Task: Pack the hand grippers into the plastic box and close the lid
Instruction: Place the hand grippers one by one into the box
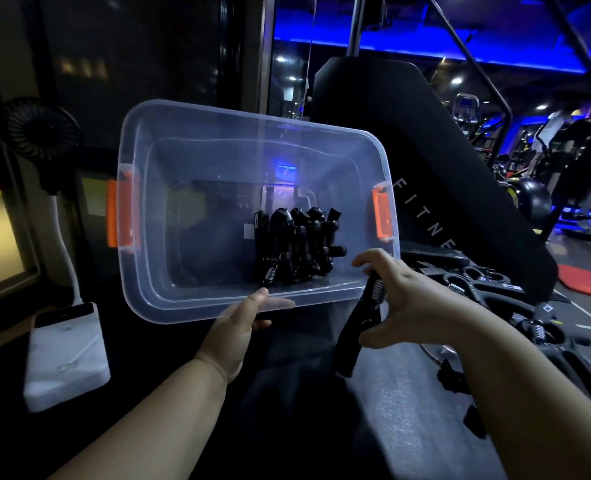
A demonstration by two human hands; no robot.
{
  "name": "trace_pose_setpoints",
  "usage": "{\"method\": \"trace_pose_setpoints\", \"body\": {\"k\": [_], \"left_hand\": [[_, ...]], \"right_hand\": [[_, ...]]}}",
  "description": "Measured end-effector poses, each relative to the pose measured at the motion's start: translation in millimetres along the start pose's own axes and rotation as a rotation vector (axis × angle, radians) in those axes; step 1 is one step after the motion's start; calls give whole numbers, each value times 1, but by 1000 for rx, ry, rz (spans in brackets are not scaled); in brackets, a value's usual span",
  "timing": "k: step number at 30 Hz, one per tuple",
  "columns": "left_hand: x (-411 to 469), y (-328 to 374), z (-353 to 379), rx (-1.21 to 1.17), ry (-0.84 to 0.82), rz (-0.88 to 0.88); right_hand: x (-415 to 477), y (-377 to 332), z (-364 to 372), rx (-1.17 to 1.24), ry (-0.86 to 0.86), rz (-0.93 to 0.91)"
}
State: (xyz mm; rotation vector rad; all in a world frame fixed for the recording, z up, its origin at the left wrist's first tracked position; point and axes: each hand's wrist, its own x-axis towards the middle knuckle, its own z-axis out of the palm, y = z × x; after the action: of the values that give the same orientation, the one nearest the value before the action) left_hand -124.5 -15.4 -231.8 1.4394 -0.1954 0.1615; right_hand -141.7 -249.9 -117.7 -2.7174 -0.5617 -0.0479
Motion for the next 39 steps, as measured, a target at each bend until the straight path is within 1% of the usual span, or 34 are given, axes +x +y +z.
{"method": "trace_pose_setpoints", "body": {"k": [4, 8, 10, 14, 17, 19, 23, 25, 30, 33, 36, 39], "left_hand": [[0, 2, 1, 0, 9, -11], [0, 4, 1, 12, 11, -7], [0, 4, 0, 5, 13, -15], [-2, 4, 0, -15, 0, -38], [-2, 7, 2, -62, -9, -84], [-3, 9, 3, -121, -11, -147], [-5, 14, 4, -217, -48, -286], [-7, 15, 5, -257, -55, -337], [-7, 18, 8, -267, -24, -378], [-10, 17, 8, -211, 39, -410], [-16, 15, 8, -154, 189, -419], [-21, 15, 8, 1, 344, -372]], "right_hand": [[12, -4, 8, 128, -66, -13], [12, 0, 13, 305, -58, -20], [7, -1, 16, 357, -34, 12], [-2, -4, 31, 212, 102, 142], [-8, -3, 33, 94, 138, 227], [-12, -2, 33, 59, 156, 268], [-16, -2, 34, 57, 218, 297], [-18, -3, 33, 98, 263, 309], [-19, -1, 28, 125, 347, 245], [-19, -2, 20, 162, 410, 169], [-20, -9, 14, 291, 475, 105], [-18, -15, 12, 378, 515, 67]]}}
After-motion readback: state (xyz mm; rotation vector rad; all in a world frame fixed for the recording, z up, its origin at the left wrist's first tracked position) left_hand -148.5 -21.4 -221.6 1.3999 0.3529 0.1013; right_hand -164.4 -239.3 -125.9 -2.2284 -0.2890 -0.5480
